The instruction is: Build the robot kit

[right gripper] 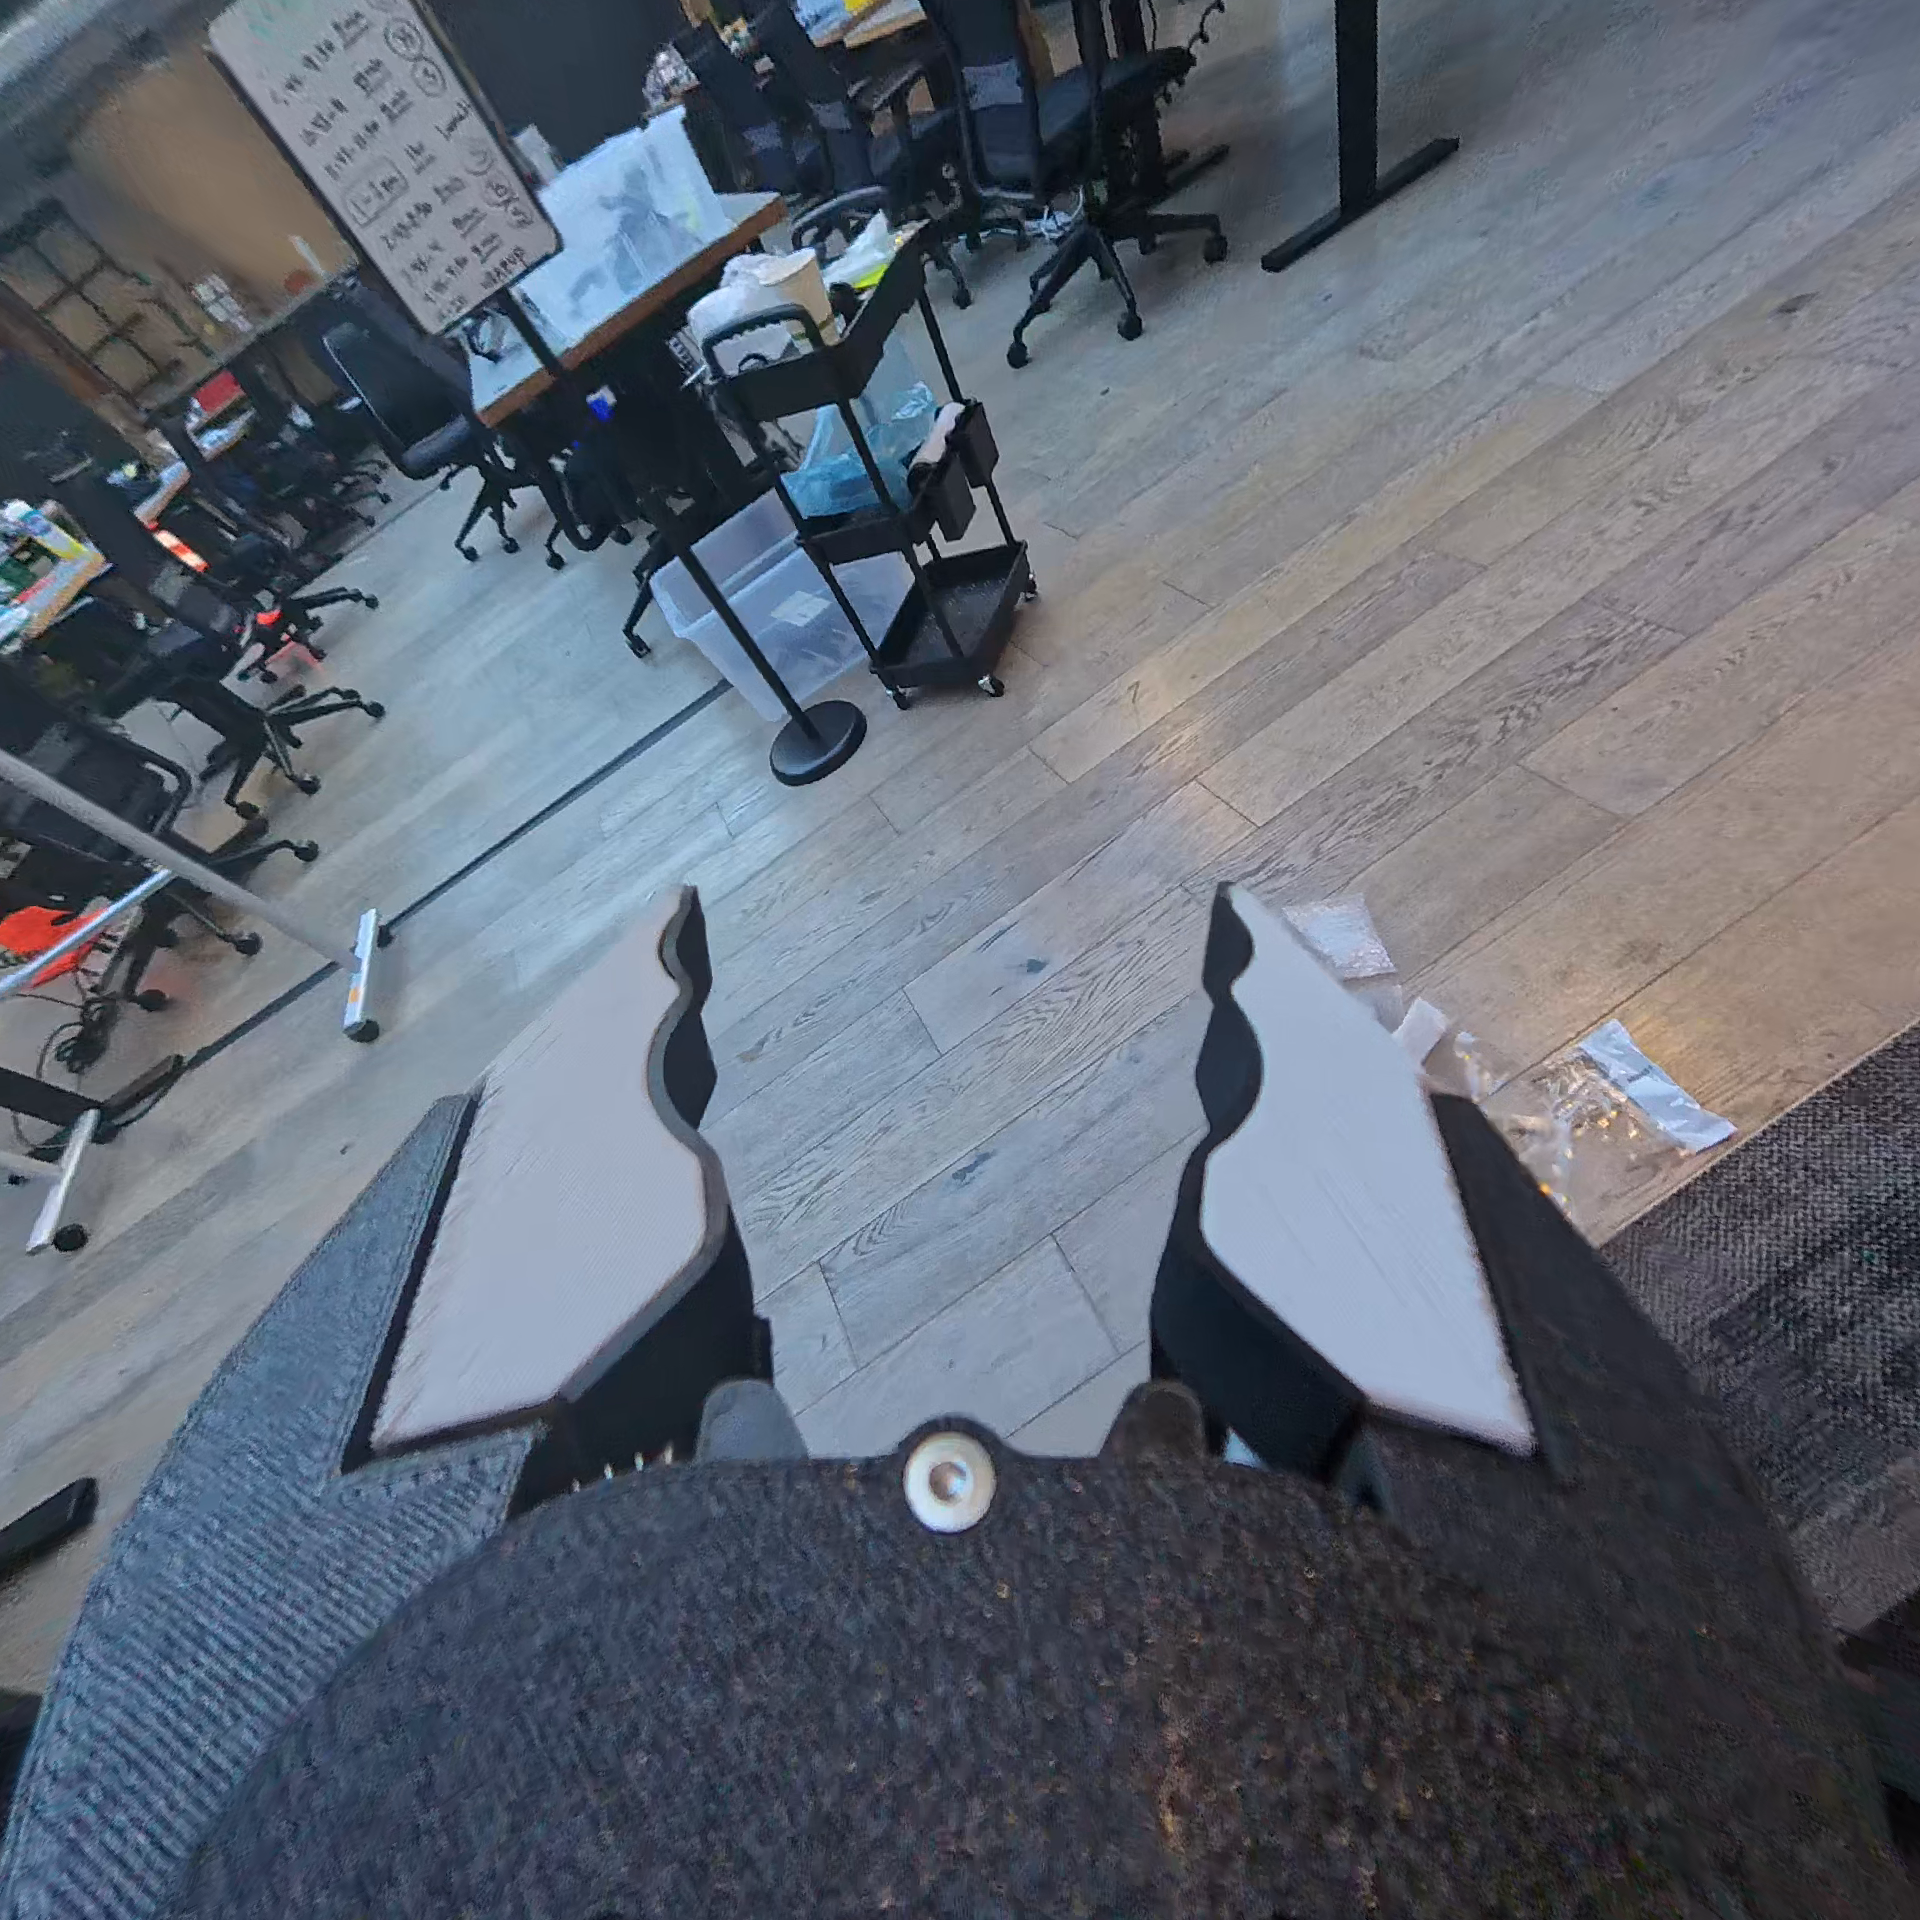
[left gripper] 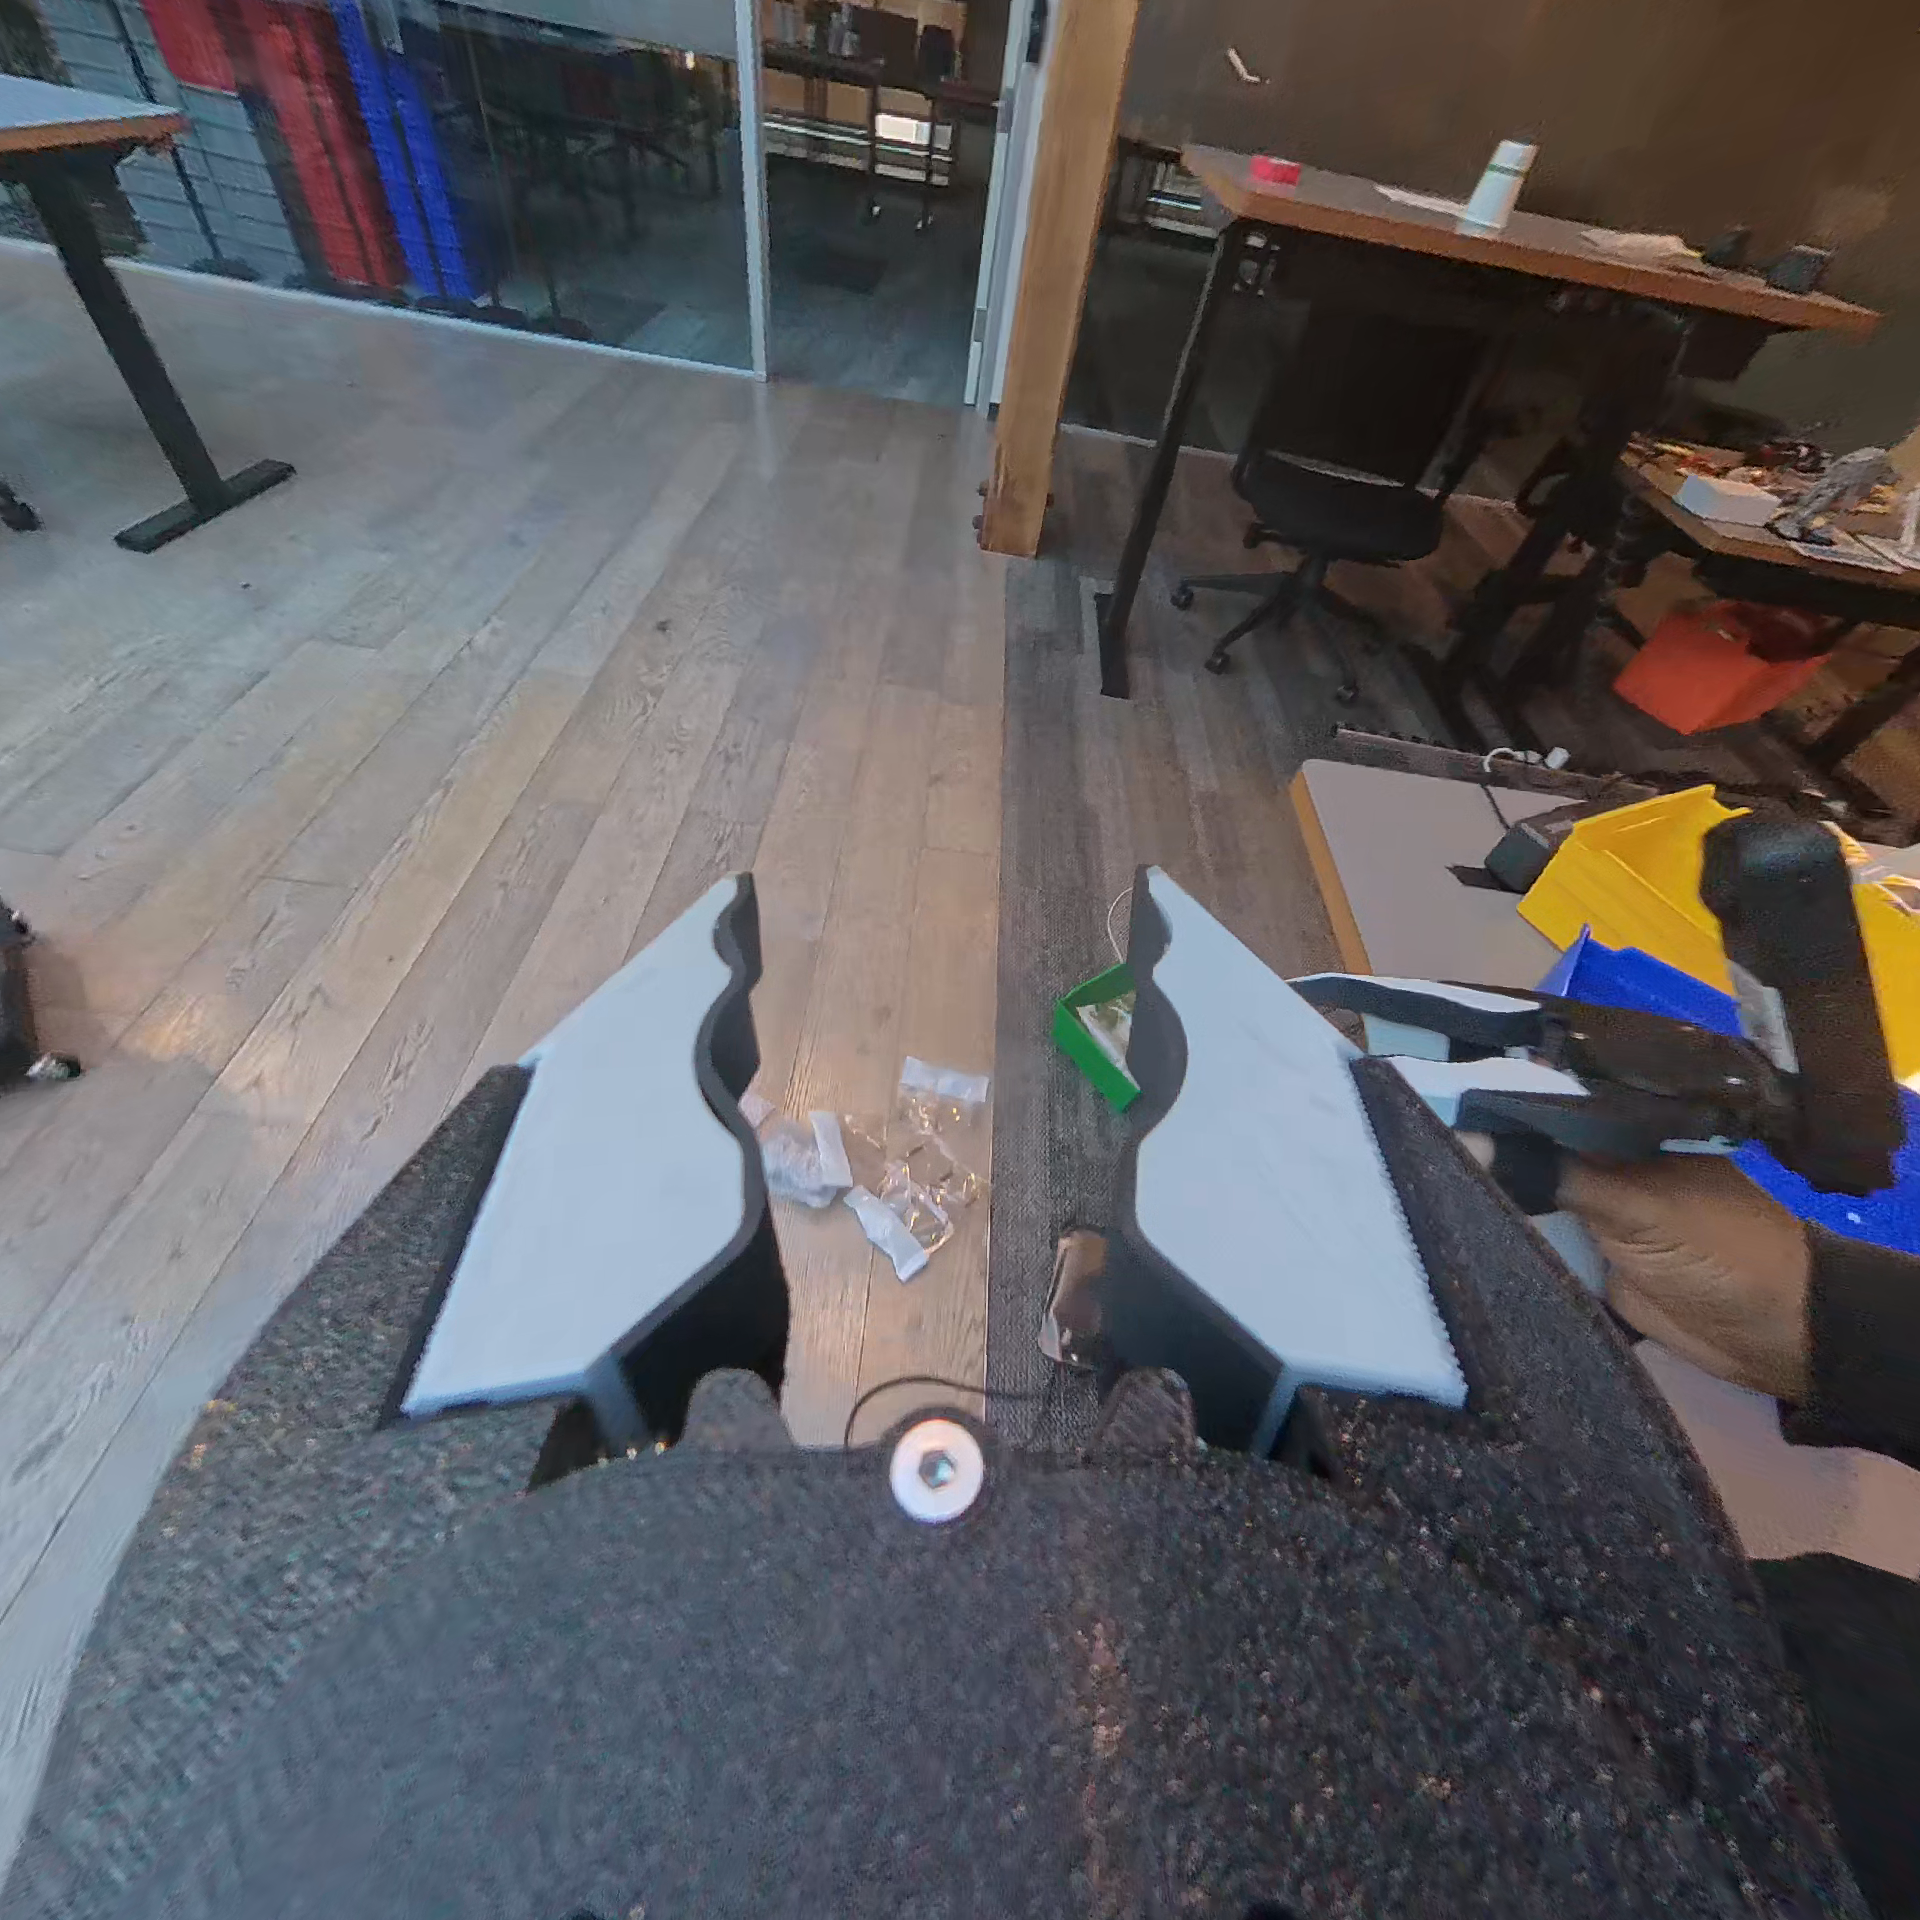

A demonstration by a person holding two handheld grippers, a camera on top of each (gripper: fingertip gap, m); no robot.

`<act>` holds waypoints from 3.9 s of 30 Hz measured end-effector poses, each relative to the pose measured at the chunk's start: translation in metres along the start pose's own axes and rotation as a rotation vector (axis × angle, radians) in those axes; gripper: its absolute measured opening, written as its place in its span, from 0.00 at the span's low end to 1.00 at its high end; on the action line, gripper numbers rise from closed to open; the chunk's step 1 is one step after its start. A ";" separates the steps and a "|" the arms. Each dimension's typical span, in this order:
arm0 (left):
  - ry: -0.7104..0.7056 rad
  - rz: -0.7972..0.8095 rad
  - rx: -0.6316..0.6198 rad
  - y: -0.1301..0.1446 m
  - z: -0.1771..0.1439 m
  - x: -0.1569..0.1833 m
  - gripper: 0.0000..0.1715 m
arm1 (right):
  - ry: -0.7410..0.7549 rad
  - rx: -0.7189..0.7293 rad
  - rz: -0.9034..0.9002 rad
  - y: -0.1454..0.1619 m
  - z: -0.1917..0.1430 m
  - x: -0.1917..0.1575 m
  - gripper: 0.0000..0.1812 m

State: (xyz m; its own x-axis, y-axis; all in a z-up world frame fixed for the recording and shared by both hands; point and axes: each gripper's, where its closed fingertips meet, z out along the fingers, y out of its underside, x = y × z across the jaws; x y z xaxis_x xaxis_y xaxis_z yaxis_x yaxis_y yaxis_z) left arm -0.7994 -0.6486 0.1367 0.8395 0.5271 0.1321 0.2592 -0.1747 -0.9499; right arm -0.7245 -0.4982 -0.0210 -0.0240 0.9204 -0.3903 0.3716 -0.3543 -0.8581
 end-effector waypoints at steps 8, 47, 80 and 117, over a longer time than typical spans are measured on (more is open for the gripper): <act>0.211 0.159 0.012 -0.087 0.141 -0.002 0.42 | 0.177 0.040 -0.080 -0.071 0.051 0.108 0.54; 0.756 0.507 -0.543 0.614 0.835 -0.197 0.39 | 0.711 -0.691 -0.022 0.464 0.271 0.839 0.43; 0.635 0.371 -0.700 0.700 0.837 -0.274 0.38 | 0.041 -0.825 -0.106 0.490 0.516 0.709 0.00; 0.812 0.457 -0.564 0.663 0.811 -0.202 0.37 | 0.184 -0.684 0.027 0.590 0.401 0.597 0.10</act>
State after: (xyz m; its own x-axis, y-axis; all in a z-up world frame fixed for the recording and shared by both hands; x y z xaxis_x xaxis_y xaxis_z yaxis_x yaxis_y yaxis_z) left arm -1.1847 -0.1968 -0.7489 0.9237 -0.3550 0.1440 -0.1495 -0.6800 -0.7178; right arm -0.8920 -0.2247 -0.8944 0.1282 0.9473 -0.2936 0.8710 -0.2491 -0.4234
